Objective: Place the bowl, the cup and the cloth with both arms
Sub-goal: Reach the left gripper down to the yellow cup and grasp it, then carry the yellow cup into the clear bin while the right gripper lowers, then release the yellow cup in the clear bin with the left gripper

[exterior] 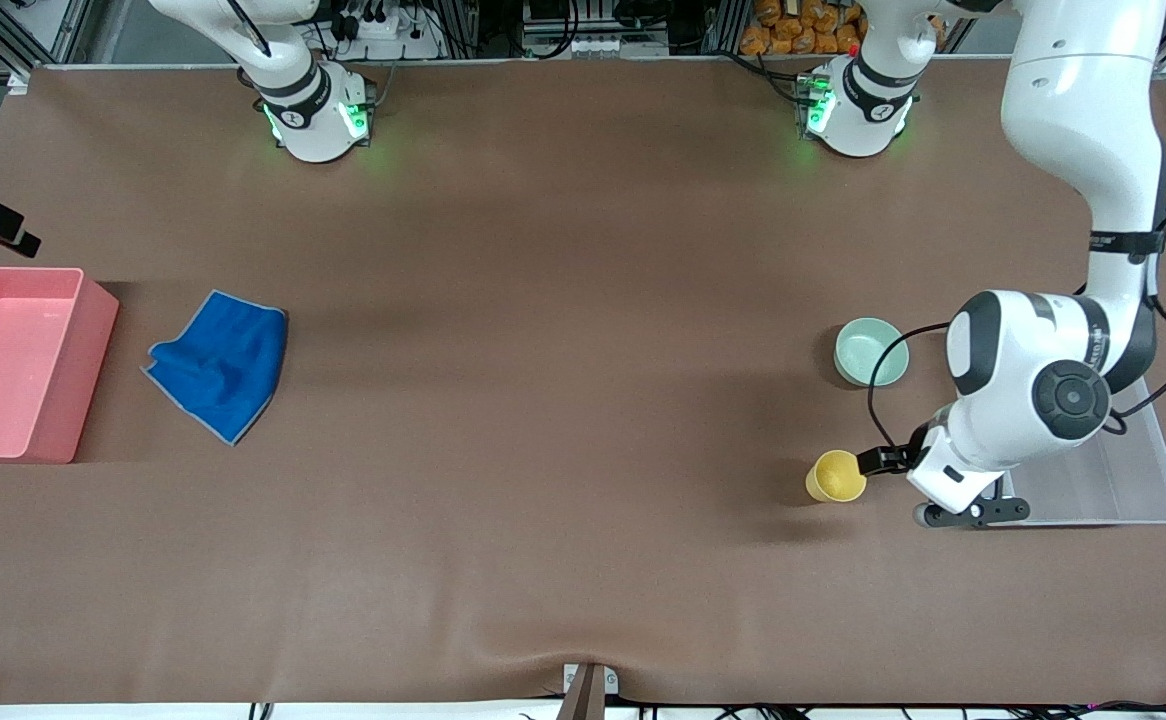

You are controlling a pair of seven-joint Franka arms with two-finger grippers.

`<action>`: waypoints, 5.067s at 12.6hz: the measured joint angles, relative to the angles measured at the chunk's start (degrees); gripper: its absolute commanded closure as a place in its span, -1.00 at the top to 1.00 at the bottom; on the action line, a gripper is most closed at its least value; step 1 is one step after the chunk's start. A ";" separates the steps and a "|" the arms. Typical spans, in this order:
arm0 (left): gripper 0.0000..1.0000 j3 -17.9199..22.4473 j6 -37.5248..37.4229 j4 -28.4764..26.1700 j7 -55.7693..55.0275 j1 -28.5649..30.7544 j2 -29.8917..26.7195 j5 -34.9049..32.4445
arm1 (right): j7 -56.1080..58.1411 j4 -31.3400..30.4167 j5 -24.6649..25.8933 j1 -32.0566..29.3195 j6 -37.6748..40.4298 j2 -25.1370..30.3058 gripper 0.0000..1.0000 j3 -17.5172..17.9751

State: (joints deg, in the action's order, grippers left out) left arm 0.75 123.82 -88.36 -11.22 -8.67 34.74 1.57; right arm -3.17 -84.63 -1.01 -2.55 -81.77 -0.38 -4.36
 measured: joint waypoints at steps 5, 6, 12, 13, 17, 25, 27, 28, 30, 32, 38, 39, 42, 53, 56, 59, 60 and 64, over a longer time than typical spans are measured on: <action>0.87 -0.12 2.57 0.14 -0.10 -0.48 3.35 0.00 | 0.54 -0.54 -2.33 0.55 0.10 -3.71 1.00 0.57; 0.75 -0.12 2.63 0.15 -0.10 -0.47 3.88 0.00 | 0.59 -0.60 -2.34 0.83 0.23 -4.52 1.00 0.74; -1.00 -0.12 3.24 0.32 -0.13 -0.47 5.07 -0.01 | 1.08 -0.68 -2.93 1.19 0.88 -6.74 1.00 1.16; -1.00 -0.12 3.28 0.35 -0.14 -0.47 5.08 -0.01 | 1.21 -0.68 -3.28 1.53 0.79 -6.74 1.00 1.21; -1.00 -0.22 3.40 1.38 -0.24 -0.41 4.93 0.26 | 1.22 -0.70 -3.37 4.08 -0.49 -7.70 1.00 1.32; -1.00 0.31 -7.16 6.86 0.19 3.59 0.59 0.33 | 1.21 -0.08 -3.37 5.17 -2.05 -8.45 1.00 1.27; -1.00 0.51 -10.30 8.16 2.73 5.45 -1.16 0.33 | 1.21 -0.08 -3.37 5.17 -2.16 -8.45 1.00 1.27; -1.00 0.64 -11.33 8.28 5.30 6.79 -1.95 0.33 | 1.21 -0.11 -3.37 5.17 -2.14 -8.45 1.00 1.26; -1.00 0.79 -13.93 8.32 11.38 10.24 -2.86 0.33 | 1.21 -0.14 -3.37 5.17 -2.10 -8.46 1.00 1.24; -1.00 0.84 -15.27 8.31 18.14 13.97 -2.95 0.33 | 1.21 -0.16 -3.37 5.17 -2.09 -8.46 1.00 1.19; -1.00 1.24 -15.47 8.89 33.06 22.30 -2.06 0.34 | 1.22 -2.61 -3.28 3.71 -1.94 -10.70 1.00 0.28; -1.00 1.60 -14.84 8.93 33.97 22.31 -1.09 0.34 | 1.24 -2.73 -3.28 3.40 -2.09 -11.63 1.00 0.20; -1.00 1.70 -10.79 9.04 34.67 22.16 3.00 0.34 | 1.24 -2.74 -3.28 3.33 -2.28 -12.74 1.00 0.20; -1.00 1.73 -3.84 9.29 35.33 22.01 8.79 0.34 | 1.24 -2.70 -3.29 3.35 -2.34 -12.72 1.00 0.25; -0.57 1.74 -3.18 9.31 35.42 21.78 8.90 0.34 | 1.24 -2.70 -3.29 3.35 -2.34 -12.72 1.00 0.25; 0.06 1.70 -2.40 9.42 35.58 21.49 8.94 0.34 | 1.23 -2.87 -3.29 3.06 -2.31 -13.12 1.00 0.13; 0.11 1.67 -2.36 9.58 35.58 21.33 8.94 0.34 | 1.23 -3.09 -3.29 2.53 -2.31 -13.92 1.00 0.11; 0.15 1.62 -5.23 11.42 35.58 20.94 8.03 0.34 | 1.24 -3.57 -3.28 -0.95 -4.54 -20.54 1.00 0.02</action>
State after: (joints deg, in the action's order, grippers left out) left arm 2.37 118.59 -76.94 24.36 12.27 42.77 1.91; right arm -1.93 -88.19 -4.29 -3.50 -86.31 -20.92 -4.34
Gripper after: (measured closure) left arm 0.419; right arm 0.000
